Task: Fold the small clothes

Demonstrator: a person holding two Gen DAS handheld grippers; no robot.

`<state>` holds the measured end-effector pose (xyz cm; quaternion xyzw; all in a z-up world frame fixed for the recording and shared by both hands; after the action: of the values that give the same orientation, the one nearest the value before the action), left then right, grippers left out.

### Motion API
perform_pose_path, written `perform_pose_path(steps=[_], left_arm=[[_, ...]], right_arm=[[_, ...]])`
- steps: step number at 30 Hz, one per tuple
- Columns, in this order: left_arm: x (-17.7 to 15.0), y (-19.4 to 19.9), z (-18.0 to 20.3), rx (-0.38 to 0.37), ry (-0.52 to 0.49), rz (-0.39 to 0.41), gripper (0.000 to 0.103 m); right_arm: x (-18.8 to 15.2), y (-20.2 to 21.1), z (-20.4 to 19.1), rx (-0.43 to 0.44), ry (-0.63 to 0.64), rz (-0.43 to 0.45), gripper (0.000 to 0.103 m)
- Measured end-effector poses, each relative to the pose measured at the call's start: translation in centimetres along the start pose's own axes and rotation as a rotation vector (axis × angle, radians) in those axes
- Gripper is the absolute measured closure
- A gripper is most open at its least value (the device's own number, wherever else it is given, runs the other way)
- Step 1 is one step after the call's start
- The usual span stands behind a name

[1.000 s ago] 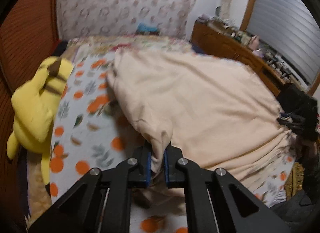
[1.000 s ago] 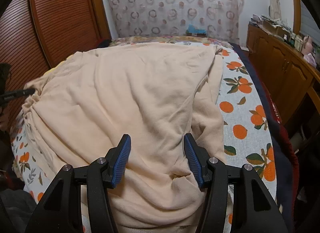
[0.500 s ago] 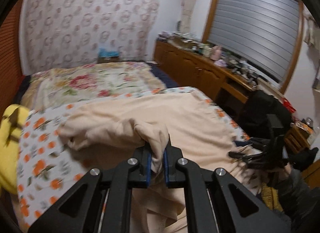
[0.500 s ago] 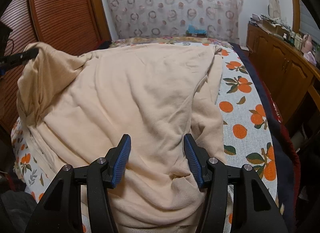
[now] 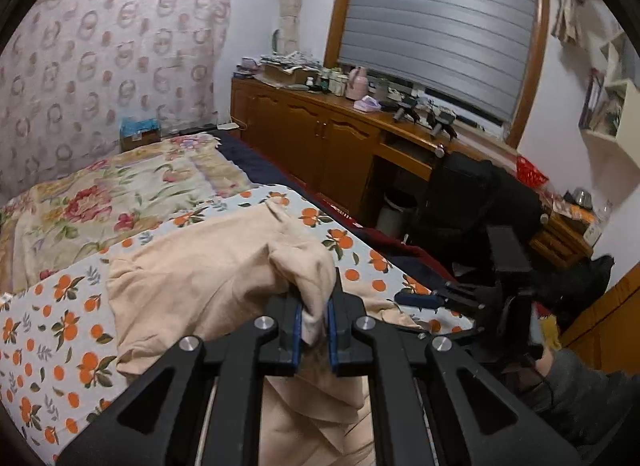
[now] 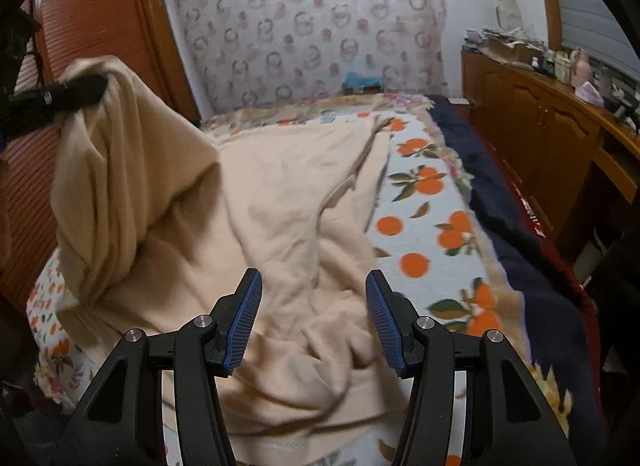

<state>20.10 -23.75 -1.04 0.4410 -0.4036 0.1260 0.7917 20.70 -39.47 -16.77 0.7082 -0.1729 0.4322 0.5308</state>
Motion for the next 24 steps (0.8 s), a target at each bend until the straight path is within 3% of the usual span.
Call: perform_pose_path(steps=[7,10,13,16,19,24], left_arm=[[-3.3,-3.5,-0.1,0.029,-0.009,-0.127,0.094],[-6.0,-5.0,-0.6,0.05,-0.032,-0.213,0.085],[-8.2,-5.6,-1.7,0.08,-0.021,-0.241,0.074],[-9.9,-6.1,-2.8,0.084,0.002,-0.268,0.072],[-10.7,-6.0,-3.6,0.095,0.011,-0.268,0.061],[-11.6,-5.4,-4.4,0.081,0.051,-0.268,0.054]], right_arm=[[0.1,2.0,1.1,-0.022,0.002,0.028,0.048],[0.0,2.0,1.1,-0.022,-0.002,0.024,0.048],[0.0,1.7,0.5,-0.018,0.007,0.015,0.048],[-0.1,1.4,0.6,-0.012,0.012,0.01,0.048],[0.0,1.2,0.2,-0.009,0.018,0.005,0.048],[0.3,0.8,-0.4,-0.004,0.034,0.001,0.048]])
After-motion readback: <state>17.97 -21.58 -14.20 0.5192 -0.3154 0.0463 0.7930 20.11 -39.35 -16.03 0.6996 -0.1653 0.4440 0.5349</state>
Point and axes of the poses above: each gripper's, at about its wrist camera, not at the fingertips, and y roughly against the way its jaws point, z to its right, x to its top, the point moved 10 cm from there along -y, roughly the way its jaws point, and after that the axes turned 10 degrees about y, right-handed, at the moved point
